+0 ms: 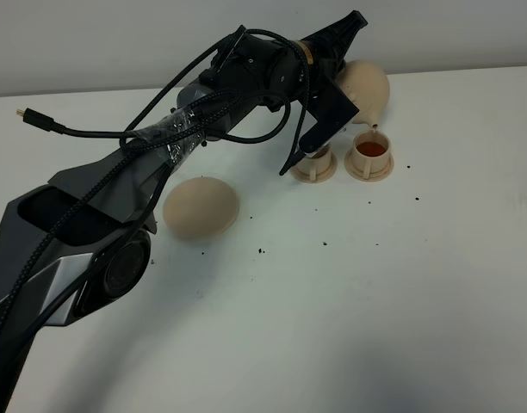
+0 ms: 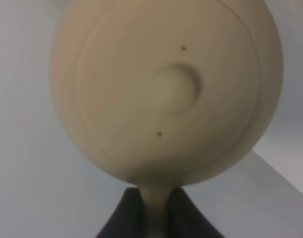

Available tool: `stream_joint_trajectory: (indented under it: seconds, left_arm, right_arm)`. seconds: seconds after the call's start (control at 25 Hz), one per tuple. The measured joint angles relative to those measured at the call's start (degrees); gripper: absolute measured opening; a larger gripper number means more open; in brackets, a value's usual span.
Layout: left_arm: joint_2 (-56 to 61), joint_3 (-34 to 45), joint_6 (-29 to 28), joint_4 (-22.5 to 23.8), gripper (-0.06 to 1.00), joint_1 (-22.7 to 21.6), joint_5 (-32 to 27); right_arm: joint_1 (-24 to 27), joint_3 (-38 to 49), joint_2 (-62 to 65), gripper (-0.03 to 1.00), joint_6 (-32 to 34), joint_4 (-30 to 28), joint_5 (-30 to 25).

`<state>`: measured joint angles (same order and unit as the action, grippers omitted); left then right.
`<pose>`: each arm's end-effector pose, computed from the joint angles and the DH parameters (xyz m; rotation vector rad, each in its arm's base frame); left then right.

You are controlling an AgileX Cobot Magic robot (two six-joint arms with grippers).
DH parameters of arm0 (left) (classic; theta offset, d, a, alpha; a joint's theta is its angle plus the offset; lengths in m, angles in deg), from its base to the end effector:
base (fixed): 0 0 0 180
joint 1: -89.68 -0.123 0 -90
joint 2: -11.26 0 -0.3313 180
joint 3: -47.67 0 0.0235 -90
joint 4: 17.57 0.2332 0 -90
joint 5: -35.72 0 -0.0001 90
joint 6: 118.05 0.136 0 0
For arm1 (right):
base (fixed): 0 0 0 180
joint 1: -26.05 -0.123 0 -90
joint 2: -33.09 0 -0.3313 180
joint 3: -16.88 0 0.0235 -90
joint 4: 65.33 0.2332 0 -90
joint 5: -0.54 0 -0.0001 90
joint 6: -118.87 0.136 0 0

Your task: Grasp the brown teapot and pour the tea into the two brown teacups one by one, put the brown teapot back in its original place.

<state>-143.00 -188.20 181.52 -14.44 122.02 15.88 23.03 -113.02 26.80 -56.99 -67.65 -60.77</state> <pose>0.5525 -0.3468 0.1918 2.1594 0.4942 0.9533 -0.0275 -0.0063 0.2447 0.0222 2.0536 0.0291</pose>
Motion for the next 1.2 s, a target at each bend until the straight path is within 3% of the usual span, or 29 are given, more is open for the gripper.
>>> stream_joint_trajectory:
  seconds: [1.2]
  left_arm:
    - [0.0,0.0,0.0,3.4,0.16,0.6,0.6]
  right_arm:
    - [0.0,0.0,0.0,0.43,0.0,0.0,0.0]
